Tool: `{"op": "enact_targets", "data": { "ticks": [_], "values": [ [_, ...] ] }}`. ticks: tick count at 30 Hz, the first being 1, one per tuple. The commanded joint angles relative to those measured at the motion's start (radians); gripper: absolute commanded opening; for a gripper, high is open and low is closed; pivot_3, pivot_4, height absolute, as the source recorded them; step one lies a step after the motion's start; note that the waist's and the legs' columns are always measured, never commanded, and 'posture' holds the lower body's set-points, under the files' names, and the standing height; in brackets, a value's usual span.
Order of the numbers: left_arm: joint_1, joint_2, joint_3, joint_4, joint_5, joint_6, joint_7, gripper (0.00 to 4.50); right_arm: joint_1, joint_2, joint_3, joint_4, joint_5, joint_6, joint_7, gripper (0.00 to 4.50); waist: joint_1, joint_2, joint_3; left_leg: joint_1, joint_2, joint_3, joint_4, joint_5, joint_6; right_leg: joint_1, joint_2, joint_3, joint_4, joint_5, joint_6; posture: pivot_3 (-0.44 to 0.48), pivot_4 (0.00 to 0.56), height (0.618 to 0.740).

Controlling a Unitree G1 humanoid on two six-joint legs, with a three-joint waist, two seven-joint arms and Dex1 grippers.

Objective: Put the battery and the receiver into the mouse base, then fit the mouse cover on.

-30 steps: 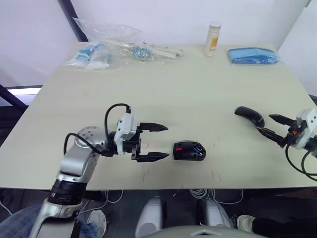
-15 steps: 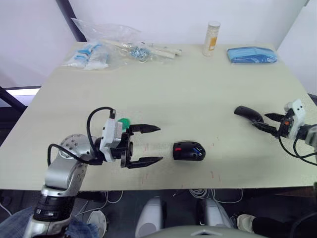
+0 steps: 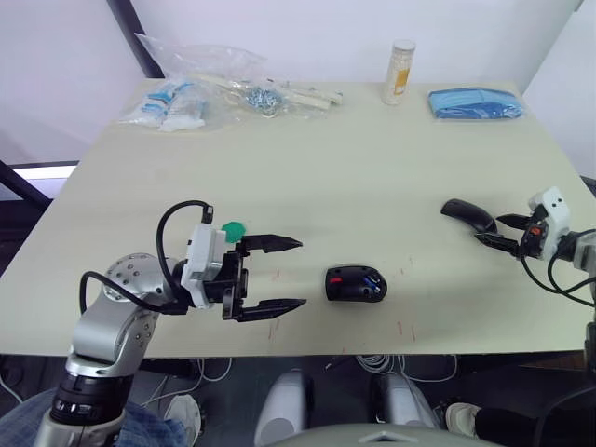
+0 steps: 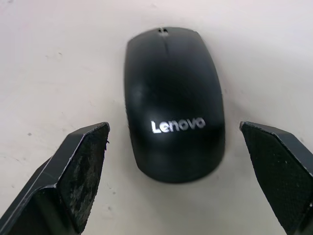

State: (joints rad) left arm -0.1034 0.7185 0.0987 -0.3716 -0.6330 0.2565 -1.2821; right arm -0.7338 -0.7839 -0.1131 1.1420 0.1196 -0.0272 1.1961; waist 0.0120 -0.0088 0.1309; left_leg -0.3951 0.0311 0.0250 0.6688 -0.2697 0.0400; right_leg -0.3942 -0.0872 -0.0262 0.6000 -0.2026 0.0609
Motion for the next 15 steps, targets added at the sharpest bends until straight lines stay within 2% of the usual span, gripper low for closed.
{"op": "enact_targets", "data": {
  "ticks": [1,10,13,15],
  "values": [
    [-0.006,0.009,0.002,-0.031,-0.014,0.003,0.009,4.45,-0.035,-0.008,0.009,0.000,-0.015,-0.017,0.028,4.50,-0.001,0.000,0.000,0.000,0.000,0.000,0.000,0.000,0.000,0.000,0.000,0.000,0.000,0.000,0.000,0.000,0.150,0.740],
    [-0.016,0.005,-0.005,-0.034,-0.017,0.012,0.024,4.45,-0.052,0.004,0.020,0.018,-0.038,-0.037,0.018,4.50,0.000,0.000,0.000,0.000,0.000,0.000,0.000,0.000,0.000,0.000,0.000,0.000,0.000,0.000,0.000,0.000,0.150,0.740],
    [-0.017,0.006,-0.006,-0.035,-0.017,0.015,0.027,4.50,-0.050,0.004,0.015,0.020,-0.037,-0.045,0.006,3.60,0.000,0.000,0.000,0.000,0.000,0.000,0.000,0.000,0.000,0.000,0.000,0.000,0.000,0.000,0.000,0.000,0.150,0.740],
    [-0.018,0.008,-0.007,-0.034,-0.015,0.016,0.028,4.50,-0.051,0.004,0.010,0.023,-0.036,-0.046,-0.012,2.59,0.000,0.000,0.000,0.000,0.000,0.000,0.000,0.000,0.000,0.000,0.000,0.000,0.000,0.000,0.000,0.000,0.150,0.740]
  ]
}}
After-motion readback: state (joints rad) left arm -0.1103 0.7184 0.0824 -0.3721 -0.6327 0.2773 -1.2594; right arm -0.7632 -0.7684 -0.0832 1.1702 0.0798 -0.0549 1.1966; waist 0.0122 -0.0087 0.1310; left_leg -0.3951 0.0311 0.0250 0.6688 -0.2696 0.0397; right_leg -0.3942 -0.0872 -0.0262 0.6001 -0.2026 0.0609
